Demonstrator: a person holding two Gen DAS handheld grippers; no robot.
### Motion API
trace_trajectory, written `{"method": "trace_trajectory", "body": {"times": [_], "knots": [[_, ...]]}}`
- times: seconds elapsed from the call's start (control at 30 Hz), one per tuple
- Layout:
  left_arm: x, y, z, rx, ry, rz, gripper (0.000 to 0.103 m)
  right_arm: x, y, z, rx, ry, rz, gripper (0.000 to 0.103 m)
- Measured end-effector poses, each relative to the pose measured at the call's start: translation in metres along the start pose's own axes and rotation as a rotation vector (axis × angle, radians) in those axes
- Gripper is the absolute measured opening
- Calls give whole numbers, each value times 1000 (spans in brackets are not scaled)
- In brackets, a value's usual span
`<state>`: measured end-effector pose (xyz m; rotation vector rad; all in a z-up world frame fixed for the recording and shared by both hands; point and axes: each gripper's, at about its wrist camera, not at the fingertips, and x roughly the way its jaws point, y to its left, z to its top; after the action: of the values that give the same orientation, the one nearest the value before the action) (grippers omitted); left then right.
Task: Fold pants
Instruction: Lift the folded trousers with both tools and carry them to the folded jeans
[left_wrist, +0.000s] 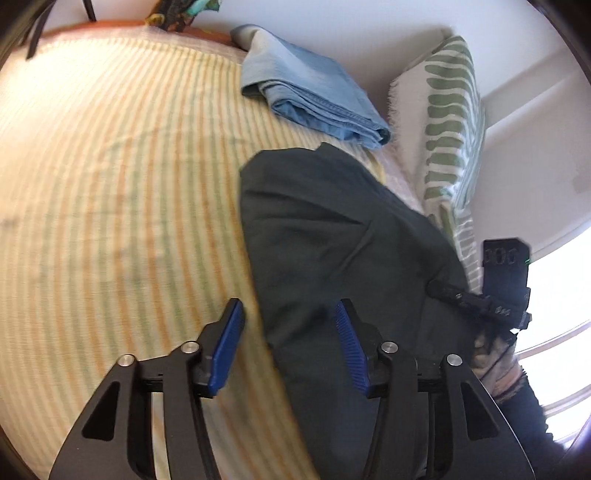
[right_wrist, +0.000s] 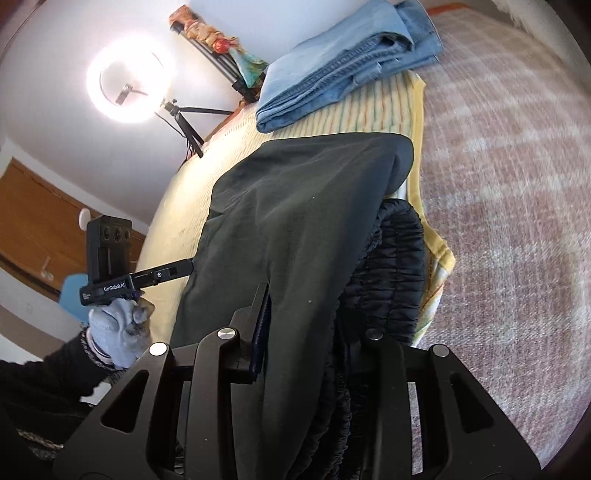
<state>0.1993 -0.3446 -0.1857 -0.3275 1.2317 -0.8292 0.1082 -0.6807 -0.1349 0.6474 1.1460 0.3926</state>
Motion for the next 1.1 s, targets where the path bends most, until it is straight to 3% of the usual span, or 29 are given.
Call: {"method": "trace_trajectory", "body": {"times": [0.17,0.23,0.37,0.43,0.5,0.6,0.83,1.1], "knots": [[12,-15,0,45,87,-66,45,0,-2,0,1,4,7,32],[14,-15,0,71,100,-47,45,0,-2,0,-2,5,7,32],[19,-6,7,-14,50,-79,45,2,-9,2,22,8,26,34],[23,-11,8,0,20,-63,41,3,-13,2,48,6,36,34],[26,-17,7,33,10,-28,19,3,-11,2,50,4,24,34],[19,-16,7,29,-13,-32,10,-1,3,0,13,-5,-39,33],[-6,-34,8,113,-82,-47,6,-18,51,-1,-81,-48,-157,30],[-32,-48,18,137,-139,-112,6,-48,101,3,-179,-111,-229,30]]}}
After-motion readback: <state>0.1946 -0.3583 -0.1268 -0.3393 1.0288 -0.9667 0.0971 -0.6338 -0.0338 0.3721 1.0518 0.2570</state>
